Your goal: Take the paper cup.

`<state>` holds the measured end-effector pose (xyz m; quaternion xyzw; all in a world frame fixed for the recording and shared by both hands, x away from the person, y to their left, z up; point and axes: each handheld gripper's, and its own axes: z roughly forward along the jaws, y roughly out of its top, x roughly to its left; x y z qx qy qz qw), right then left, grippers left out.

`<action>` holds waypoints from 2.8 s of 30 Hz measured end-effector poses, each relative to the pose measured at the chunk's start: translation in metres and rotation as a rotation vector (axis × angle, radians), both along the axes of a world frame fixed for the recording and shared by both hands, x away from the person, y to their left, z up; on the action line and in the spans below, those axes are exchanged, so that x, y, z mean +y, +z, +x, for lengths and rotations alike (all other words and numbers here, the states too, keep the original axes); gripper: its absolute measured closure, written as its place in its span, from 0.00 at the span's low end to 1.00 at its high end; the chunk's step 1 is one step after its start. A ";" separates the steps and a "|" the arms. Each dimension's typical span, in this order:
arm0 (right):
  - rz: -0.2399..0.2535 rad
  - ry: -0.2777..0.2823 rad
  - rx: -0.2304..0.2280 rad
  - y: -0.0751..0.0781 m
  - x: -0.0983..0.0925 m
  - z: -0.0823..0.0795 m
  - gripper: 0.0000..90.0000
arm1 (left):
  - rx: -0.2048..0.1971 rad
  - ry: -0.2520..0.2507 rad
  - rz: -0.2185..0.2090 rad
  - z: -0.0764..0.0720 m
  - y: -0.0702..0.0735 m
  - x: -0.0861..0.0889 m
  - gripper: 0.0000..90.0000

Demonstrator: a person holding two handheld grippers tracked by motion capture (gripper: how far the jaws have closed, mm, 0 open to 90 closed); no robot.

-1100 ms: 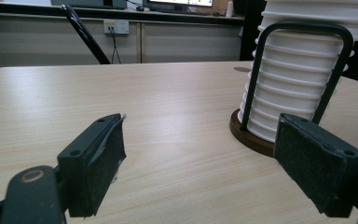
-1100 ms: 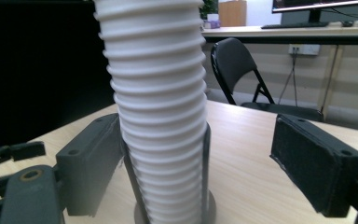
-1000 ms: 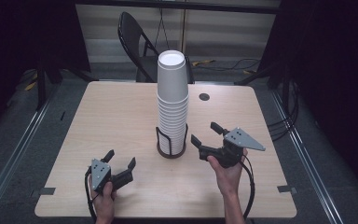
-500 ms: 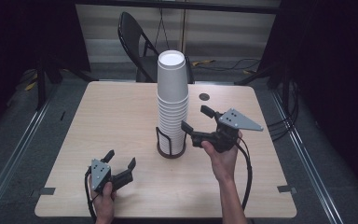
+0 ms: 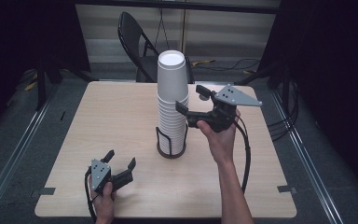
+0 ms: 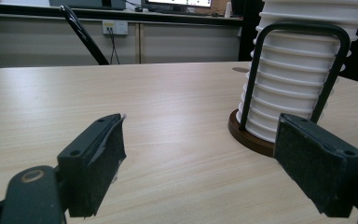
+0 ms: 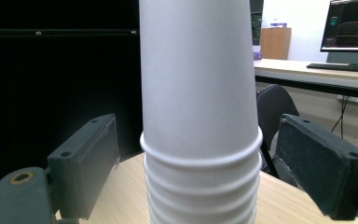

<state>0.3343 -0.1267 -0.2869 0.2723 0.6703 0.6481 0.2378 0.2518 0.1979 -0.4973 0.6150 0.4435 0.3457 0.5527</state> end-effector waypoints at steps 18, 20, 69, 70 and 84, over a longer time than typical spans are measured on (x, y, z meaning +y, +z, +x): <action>-0.052 0.020 0.018 0.017 0.031 0.036 0.11 | -0.002 0.001 -0.006 0.000 0.000 0.000 0.18; -0.062 0.021 0.025 0.015 0.033 0.039 0.11 | -0.003 0.002 -0.005 0.000 0.000 0.000 0.18; -0.076 0.011 -0.001 0.026 0.042 0.047 0.15 | -0.002 0.003 0.003 -0.001 0.000 0.000 0.18; -0.073 0.009 -0.005 0.028 0.042 0.047 0.15 | -0.002 0.001 0.003 -0.001 0.000 0.000 0.18; -0.052 0.011 -0.027 0.041 0.045 0.045 0.15 | -0.003 -0.001 0.004 -0.001 0.000 -0.001 0.24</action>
